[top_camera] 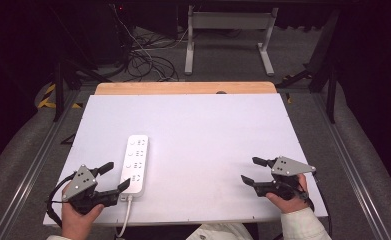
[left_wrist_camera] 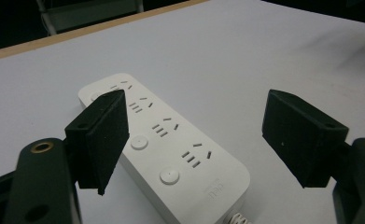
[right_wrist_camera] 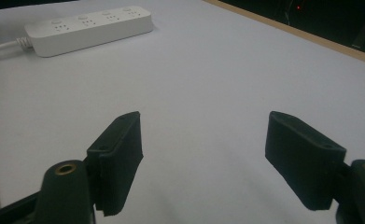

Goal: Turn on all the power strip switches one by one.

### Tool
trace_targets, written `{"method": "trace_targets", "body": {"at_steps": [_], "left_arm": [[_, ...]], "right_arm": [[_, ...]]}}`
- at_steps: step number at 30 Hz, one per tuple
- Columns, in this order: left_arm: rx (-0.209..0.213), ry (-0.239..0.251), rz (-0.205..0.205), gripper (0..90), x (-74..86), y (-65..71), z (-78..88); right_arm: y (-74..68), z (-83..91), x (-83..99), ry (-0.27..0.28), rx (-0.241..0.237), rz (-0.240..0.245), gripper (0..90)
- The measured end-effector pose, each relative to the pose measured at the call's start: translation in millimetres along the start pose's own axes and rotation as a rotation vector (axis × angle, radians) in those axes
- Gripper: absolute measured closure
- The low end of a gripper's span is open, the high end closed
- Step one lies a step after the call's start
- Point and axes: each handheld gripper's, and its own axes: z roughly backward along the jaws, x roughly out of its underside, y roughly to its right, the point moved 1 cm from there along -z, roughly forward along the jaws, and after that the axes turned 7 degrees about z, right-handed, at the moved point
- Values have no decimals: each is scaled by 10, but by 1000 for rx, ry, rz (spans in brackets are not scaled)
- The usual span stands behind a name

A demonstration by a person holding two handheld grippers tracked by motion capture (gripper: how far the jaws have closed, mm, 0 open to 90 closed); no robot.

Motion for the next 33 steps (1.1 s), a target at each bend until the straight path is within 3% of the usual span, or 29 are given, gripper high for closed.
{"method": "trace_targets", "body": {"at_steps": [10,11,16,21,25,29,33], "left_arm": [[-30,0,-31,240,3,19,1],[-41,0,-52,241,-1,16,3],[-54,-1,-73,245,-17,36,6],[-28,-3,-27,259,-33,9,12],[-16,-13,-7,312,-48,17,22],[-5,-30,-7,428,-86,10,31],[-27,-58,-24,577,-141,11,31]], "right_arm": [[-23,-27,0,-14,-35,17,323],[-25,-26,-1,-12,-35,18,328],[-32,-13,-7,-2,-37,16,346],[-37,-14,-6,-2,-41,17,355],[-45,-23,-6,-10,-46,17,358],[-43,-34,0,-13,-68,9,389],[-49,-37,-4,-14,-71,10,395]]}}
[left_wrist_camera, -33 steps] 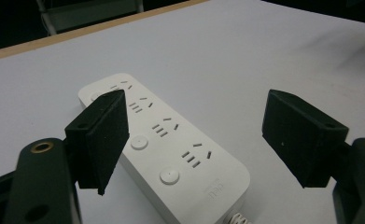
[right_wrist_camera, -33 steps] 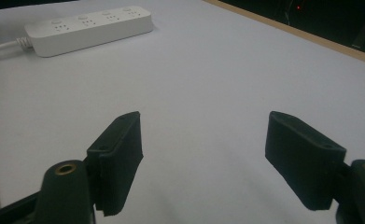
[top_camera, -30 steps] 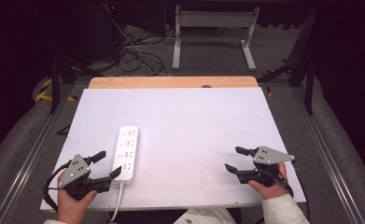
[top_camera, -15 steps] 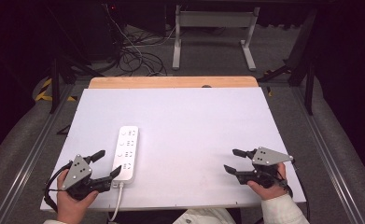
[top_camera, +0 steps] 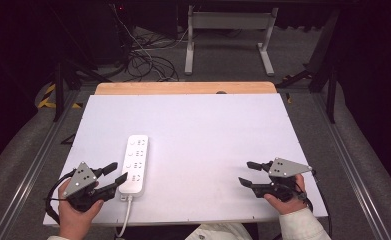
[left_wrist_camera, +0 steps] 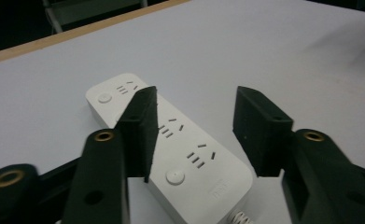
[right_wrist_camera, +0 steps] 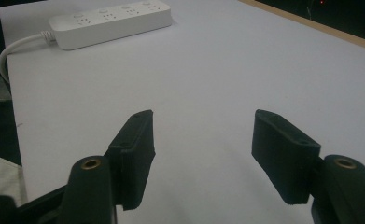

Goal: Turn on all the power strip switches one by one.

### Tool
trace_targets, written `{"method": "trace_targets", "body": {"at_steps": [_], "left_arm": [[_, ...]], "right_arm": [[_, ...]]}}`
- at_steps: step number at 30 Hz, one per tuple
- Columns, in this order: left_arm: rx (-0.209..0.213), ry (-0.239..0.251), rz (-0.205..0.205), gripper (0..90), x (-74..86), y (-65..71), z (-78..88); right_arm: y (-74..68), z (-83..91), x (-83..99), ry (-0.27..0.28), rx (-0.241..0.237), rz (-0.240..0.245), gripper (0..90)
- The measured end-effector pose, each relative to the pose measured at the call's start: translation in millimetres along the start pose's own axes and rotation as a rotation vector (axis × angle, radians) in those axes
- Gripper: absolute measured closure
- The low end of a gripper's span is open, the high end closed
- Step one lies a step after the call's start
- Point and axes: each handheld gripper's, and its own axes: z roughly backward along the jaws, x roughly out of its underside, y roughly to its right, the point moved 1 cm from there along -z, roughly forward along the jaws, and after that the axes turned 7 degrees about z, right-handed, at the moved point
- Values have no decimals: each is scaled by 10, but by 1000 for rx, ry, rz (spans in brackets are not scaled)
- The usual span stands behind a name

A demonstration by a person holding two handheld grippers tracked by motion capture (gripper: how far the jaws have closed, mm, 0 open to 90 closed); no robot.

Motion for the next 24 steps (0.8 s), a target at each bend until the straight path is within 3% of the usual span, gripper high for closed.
{"method": "trace_targets", "body": {"at_steps": [4,5,7,18,24], "left_arm": [[21,-35,-3,760,-42,-9,-13],[36,-62,5,822,-61,-17,-26],[31,-76,4,896,-79,-27,-42],[52,-103,8,898,-207,-38,-184],[76,-141,-11,897,-255,-59,-221]], "right_arm": [[-2,-2,-1,0,-1,0,395],[-3,-4,0,1,-1,1,394],[-4,-7,0,-1,0,1,394],[-2,-11,5,-3,-1,0,390],[3,-7,9,-3,-4,0,390]]}}
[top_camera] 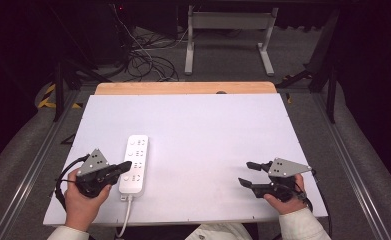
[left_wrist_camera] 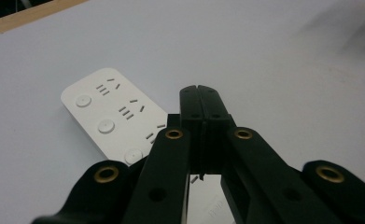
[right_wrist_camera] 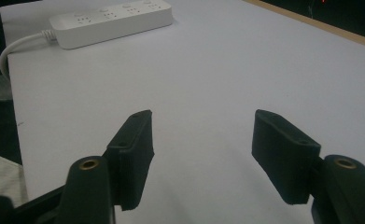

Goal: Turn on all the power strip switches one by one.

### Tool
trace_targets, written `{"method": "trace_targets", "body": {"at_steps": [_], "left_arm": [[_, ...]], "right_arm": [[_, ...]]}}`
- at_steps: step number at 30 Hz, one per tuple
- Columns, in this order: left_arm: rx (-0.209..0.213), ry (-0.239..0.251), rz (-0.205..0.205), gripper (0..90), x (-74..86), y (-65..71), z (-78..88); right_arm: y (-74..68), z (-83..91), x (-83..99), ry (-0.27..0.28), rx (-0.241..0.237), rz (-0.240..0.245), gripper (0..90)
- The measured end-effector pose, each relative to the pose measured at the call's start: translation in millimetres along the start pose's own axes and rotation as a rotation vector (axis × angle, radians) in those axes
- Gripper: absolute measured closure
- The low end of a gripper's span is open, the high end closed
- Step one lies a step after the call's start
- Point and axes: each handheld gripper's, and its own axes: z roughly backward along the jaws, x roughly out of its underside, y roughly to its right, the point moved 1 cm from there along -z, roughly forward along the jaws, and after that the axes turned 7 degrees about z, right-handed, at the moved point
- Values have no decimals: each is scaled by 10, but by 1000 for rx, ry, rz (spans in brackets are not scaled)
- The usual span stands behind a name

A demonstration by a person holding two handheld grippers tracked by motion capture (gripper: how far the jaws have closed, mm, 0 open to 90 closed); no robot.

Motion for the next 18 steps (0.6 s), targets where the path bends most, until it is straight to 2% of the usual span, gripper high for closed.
{"method": "trace_targets", "body": {"at_steps": [5,7,8,9,10,11,12,13,15,16,17,18], "left_arm": [[32,-18,27,897,-5,-22,12],[37,-27,17,897,-14,-28,14],[39,-55,-4,897,-38,-31,19],[39,-55,-4,897,-38,-31,19],[29,-101,-40,897,-69,-16,20],[29,-101,-40,897,-69,-16,20],[35,-130,-60,897,-101,-7,20],[43,-148,-59,897,-114,-5,13],[29,-190,-70,897,-137,1,-8],[29,-190,-70,897,-137,1,-8],[21,-231,-76,897,-147,3,-39],[16,-248,-80,897,-150,0,-52]], "right_arm": [[-1,-11,3,-2,-4,-2,390],[-3,-11,2,-3,-4,-2,390],[-2,-12,2,-3,-4,-2,390],[-3,-12,2,-5,-5,-5,390],[-1,-14,4,-6,-9,-8,395],[-1,-16,5,-7,-16,-13,406],[-3,-19,7,-7,-24,-14,414],[-5,-22,7,-7,-27,-14,415],[-8,-24,5,-7,-29,-12,415],[-7,-23,5,-7,-29,-10,415],[-7,-21,5,-7,-29,-11,415],[-5,-20,6,-6,-28,-12,415]]}}
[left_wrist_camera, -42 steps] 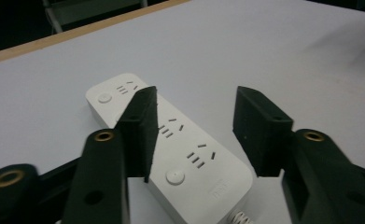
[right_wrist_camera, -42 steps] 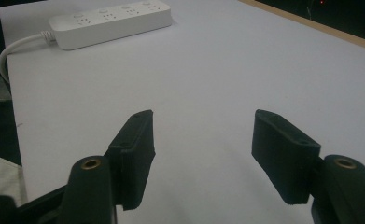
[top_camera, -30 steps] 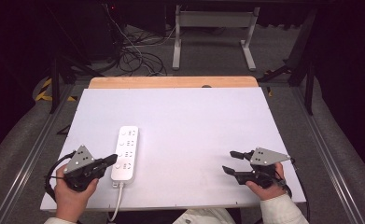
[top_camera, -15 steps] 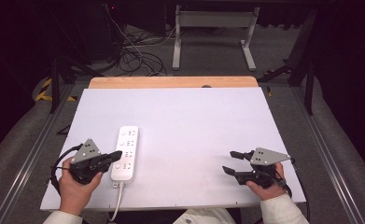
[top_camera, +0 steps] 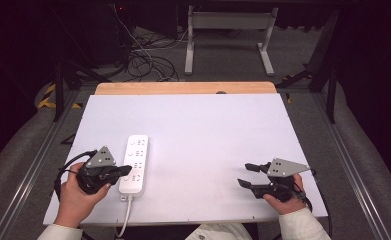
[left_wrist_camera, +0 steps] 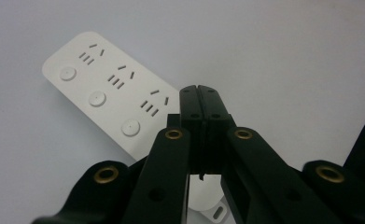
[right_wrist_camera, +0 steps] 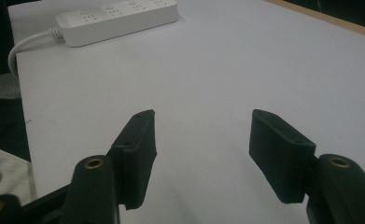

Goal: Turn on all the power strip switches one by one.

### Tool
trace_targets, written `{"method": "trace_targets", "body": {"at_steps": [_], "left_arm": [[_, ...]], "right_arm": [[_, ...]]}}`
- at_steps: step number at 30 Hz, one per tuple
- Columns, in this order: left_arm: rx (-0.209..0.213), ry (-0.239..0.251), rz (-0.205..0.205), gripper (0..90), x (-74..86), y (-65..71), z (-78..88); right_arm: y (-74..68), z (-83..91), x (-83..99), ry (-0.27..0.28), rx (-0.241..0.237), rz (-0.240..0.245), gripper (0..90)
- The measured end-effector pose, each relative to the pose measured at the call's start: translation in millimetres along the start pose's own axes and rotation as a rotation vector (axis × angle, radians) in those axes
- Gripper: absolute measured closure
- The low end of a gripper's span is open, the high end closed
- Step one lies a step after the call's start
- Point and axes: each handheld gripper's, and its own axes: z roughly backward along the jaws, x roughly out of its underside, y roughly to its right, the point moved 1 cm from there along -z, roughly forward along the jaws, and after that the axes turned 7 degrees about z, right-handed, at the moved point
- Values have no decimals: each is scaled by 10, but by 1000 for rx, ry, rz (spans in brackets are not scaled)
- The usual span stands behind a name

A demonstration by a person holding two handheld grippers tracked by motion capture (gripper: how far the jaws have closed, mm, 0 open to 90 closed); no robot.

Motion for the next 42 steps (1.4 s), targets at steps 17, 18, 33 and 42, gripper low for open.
{"method": "trace_targets", "body": {"at_steps": [17,18,33,42], "left_arm": [[22,-210,75,897,-30,-144,-189],[15,-221,69,898,-35,-160,-200],[2,-304,89,898,-47,-193,-337],[-9,-320,87,898,-42,-198,-364]], "right_arm": [[1,-26,10,-13,-10,-2,418],[2,-29,12,-17,-11,-3,418],[3,-41,17,-21,-14,-2,417],[3,-41,19,-22,-15,-1,417]]}}
